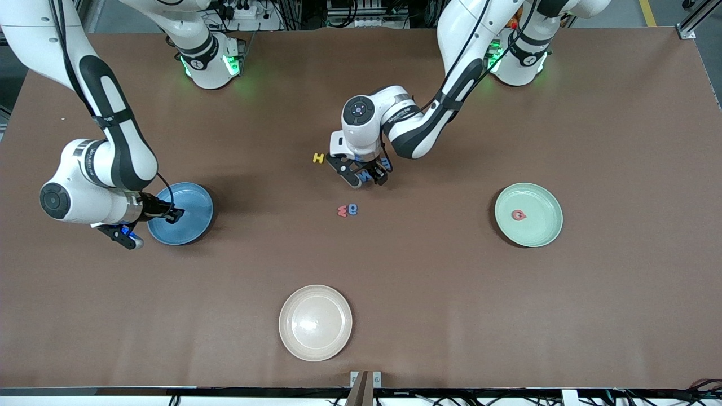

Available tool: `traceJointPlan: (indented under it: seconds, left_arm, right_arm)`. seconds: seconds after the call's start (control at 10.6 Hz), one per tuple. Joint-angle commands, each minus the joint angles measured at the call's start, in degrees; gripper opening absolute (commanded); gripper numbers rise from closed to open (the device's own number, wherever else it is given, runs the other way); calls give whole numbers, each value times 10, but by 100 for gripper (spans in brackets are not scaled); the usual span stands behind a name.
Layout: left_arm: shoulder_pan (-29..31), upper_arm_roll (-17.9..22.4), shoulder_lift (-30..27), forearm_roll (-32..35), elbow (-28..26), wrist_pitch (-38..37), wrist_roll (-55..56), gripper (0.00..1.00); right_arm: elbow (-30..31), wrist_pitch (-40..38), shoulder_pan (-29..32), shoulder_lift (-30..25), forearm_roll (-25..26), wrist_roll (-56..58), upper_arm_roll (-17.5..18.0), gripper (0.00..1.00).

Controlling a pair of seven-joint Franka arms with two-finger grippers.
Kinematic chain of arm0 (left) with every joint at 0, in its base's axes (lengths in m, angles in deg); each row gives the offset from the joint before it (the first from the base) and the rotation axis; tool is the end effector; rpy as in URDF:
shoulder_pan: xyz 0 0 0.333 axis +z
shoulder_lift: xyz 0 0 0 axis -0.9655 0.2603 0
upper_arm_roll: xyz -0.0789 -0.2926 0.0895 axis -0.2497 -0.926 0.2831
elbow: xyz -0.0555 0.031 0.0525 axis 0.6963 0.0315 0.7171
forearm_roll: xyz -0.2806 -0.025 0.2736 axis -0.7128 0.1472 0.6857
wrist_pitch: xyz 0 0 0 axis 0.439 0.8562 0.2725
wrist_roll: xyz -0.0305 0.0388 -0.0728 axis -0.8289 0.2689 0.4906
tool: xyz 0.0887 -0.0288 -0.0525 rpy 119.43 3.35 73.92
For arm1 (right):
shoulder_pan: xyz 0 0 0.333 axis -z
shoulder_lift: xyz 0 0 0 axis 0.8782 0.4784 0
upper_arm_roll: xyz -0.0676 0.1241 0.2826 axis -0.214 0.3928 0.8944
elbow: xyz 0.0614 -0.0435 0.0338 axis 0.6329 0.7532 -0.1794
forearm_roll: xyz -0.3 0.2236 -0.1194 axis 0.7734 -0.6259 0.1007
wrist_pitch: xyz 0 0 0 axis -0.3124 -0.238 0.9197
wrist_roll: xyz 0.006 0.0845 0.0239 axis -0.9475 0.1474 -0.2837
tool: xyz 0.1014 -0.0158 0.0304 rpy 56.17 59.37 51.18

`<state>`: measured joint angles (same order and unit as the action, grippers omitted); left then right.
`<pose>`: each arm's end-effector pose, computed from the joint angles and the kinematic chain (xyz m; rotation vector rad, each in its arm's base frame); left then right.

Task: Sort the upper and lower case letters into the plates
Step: 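Place the yellow u in the blue plate while the left gripper grasps blue M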

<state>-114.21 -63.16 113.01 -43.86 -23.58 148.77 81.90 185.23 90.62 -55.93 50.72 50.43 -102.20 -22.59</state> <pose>0.3996 -0.5223 0.1843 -2.8367 1.2470 0.0738 0.5761 -0.0396 0.2298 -2.9447 0.8112 0.4501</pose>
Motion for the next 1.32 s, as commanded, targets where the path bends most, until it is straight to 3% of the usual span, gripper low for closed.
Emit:
traceJointPlan:
  seconds: [0.0, 0.38, 0.47, 0.75, 1.23]
  left_arm:
    - [-1, -1, 11, 21, 2, 23, 33, 83]
    - [-2, -1, 25, 25, 3, 40, 34, 67]
    - [-2, -1, 26, 28, 3, 45, 33, 57]
    - [2, -1, 23, 27, 3, 45, 34, 0]
    - [147, -5, -96, 28, -17, -4, 26, 0]
  right_arm:
    - [0, -4, 8, -5, 4, 1, 4, 100]
    - [-57, -76, 7, -14, 3, -6, 4, 100]
    - [-75, -96, 7, -12, 3, -6, 4, 100]
    - [-115, -128, 7, -10, 3, -5, 3, 100]
    - [-116, -129, -11, -11, 0, -71, 5, 100]
